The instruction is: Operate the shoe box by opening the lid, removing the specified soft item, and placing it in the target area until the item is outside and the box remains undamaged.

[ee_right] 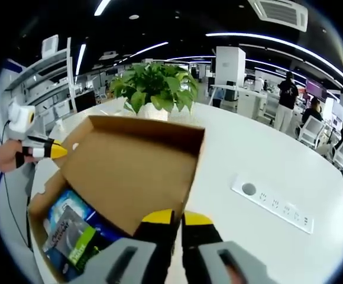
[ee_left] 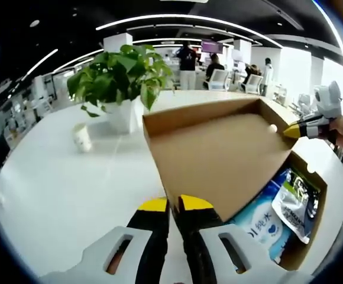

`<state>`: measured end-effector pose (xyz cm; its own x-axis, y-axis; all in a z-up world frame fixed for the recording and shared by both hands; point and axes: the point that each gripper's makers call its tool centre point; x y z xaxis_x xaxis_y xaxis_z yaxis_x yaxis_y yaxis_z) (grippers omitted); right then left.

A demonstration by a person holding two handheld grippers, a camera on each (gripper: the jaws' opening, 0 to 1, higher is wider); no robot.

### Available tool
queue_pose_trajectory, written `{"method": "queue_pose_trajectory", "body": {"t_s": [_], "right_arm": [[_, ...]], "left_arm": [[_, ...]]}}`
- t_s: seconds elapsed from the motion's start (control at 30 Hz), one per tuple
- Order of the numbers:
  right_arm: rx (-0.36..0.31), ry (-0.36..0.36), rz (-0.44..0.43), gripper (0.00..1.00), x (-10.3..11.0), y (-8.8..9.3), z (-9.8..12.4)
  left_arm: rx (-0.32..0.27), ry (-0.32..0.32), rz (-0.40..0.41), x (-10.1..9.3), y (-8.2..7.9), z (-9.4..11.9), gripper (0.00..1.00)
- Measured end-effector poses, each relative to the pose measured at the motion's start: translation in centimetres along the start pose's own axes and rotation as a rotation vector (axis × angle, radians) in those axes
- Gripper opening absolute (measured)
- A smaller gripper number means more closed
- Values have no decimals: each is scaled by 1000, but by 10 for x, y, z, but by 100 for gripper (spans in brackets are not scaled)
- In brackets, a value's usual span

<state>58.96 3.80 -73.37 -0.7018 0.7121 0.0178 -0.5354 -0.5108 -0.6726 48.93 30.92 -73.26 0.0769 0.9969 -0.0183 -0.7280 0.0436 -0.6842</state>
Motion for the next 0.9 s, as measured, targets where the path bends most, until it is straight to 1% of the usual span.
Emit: {"method": "queue_pose_trajectory", "body": {"t_s": [0.1,0.9], "right_arm": [[0,-1,-10,0,-1,0,-1],[15,-6,-11,0,-2,1,-11]], "left_arm": [[2,1,1,0,0,-1,4],[36,-2,12,0,3,-10,6]]}}
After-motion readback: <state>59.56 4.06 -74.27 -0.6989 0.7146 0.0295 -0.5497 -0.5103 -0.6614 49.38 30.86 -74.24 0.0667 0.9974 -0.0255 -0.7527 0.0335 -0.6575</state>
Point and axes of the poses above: the point that each gripper's makers call its tool centre point, and the gripper's own axes: z roughly backward along the fingers, x roughly to its left, y roughly out of its underside, and after that the axes turned 11 degrees about x, right-handed
